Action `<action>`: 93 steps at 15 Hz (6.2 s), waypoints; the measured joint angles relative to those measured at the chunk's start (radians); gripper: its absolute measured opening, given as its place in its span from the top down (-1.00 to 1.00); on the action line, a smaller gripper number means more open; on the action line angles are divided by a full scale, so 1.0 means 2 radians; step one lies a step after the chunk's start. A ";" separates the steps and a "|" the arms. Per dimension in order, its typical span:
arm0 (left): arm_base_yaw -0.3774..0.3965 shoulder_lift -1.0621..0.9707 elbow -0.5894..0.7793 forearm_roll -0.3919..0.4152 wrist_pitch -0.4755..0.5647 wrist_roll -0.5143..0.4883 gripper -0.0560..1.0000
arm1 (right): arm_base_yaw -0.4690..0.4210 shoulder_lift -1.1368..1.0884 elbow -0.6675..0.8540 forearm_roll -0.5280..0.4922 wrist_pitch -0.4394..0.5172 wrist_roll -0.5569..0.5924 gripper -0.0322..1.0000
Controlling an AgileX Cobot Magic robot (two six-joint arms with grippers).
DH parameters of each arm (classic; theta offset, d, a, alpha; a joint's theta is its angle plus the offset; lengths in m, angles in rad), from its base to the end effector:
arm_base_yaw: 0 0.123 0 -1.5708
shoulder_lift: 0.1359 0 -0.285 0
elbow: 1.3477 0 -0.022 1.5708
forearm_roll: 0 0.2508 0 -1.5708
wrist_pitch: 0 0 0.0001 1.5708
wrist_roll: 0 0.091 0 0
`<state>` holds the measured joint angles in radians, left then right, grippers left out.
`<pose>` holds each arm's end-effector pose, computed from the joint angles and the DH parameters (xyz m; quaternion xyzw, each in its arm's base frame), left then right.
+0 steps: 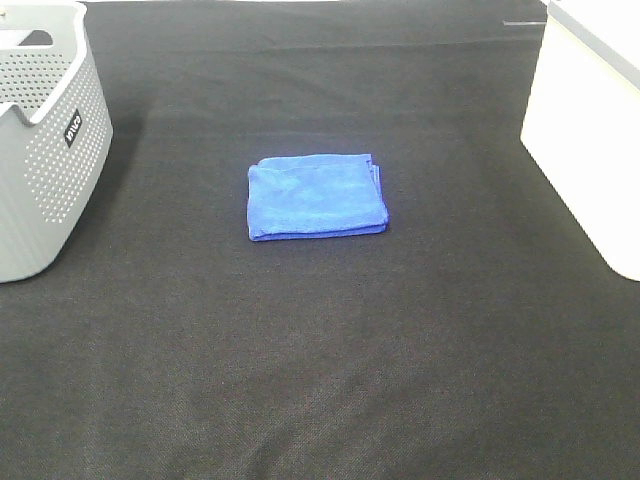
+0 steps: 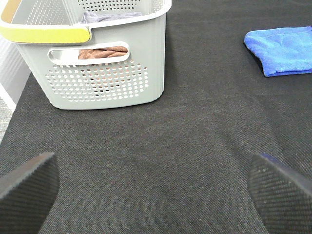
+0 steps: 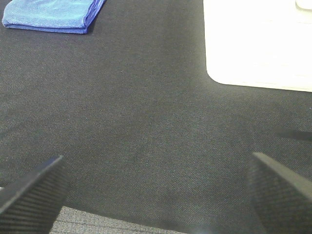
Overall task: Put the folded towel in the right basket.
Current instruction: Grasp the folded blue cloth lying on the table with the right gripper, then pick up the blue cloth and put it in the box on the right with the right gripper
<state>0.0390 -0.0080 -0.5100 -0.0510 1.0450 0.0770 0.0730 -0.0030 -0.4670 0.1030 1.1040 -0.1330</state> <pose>-0.0065 -0.0043 0.2814 0.0170 0.8439 0.0056 0.5362 -0.0044 0.0081 0.2650 -0.0918 0.8658 0.0367 0.4906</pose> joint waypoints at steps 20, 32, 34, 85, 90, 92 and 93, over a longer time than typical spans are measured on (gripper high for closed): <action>0.000 0.000 0.000 -0.003 0.000 0.005 -0.97 | 0.000 0.000 0.005 0.000 0.000 0.000 -0.91; 0.000 0.000 0.000 -0.003 0.000 0.005 -0.97 | 0.000 0.000 0.005 0.000 0.000 0.000 -0.91; 0.000 0.000 0.000 -0.003 0.000 0.005 -0.97 | 0.000 0.000 0.005 0.000 0.000 0.000 -0.91; 0.000 0.000 0.000 0.000 0.000 0.006 -0.97 | 0.141 1.383 -0.950 0.309 -0.032 0.025 0.64; 0.000 0.000 0.000 0.000 0.000 0.006 -0.97 | 0.141 1.398 -1.004 0.295 0.009 0.025 0.64; 0.000 0.000 0.000 0.000 0.000 0.006 -0.97 | 0.144 1.412 -1.064 0.271 0.037 0.030 0.64; 0.000 0.000 0.000 0.000 0.000 0.006 -0.97 | 0.145 1.413 -1.091 0.263 0.051 0.039 0.64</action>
<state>0.0390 -0.0080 -0.5100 -0.0520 1.0450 0.0890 0.3640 2.8230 -2.6490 0.6290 1.2050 -0.0550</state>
